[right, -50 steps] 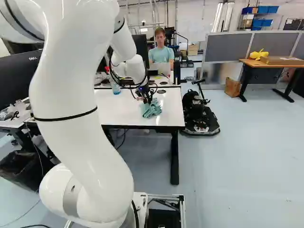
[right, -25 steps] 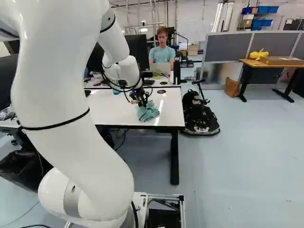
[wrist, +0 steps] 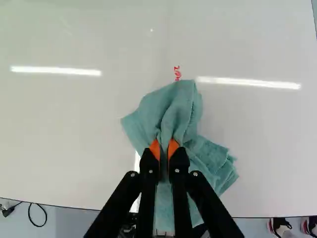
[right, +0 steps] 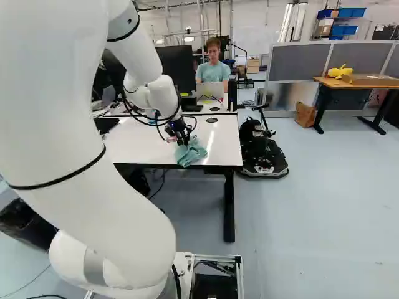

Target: Clean the table with the green towel

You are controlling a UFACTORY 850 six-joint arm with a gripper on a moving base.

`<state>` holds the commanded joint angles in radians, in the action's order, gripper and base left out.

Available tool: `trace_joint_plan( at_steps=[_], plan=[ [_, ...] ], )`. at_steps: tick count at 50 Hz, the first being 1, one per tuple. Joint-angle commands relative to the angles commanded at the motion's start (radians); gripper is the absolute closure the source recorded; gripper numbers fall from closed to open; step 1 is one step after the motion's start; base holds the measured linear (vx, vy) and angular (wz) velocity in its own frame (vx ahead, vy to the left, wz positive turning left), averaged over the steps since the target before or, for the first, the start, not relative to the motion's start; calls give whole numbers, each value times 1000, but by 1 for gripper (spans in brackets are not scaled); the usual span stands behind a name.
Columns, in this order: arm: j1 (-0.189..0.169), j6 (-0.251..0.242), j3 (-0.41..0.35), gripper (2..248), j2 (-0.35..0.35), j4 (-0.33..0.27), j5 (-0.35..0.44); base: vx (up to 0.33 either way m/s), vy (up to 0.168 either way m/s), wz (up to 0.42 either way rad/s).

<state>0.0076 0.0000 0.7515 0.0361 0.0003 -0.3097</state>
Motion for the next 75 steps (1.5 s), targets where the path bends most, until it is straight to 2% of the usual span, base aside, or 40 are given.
trace_joint_plan(
  at_steps=[24,39,59,68,75],
  plan=[
    [-3,0,-129,212,-127,0,0,0,0,0],
    [-49,0,-183,212,-185,0,0,0,0,0],
    [-129,0,-133,212,-131,0,0,0,0,0],
    [-148,0,-87,212,-85,0,0,0,0,0],
    [-148,0,-50,212,-48,0,0,0,0,0]
  ],
)
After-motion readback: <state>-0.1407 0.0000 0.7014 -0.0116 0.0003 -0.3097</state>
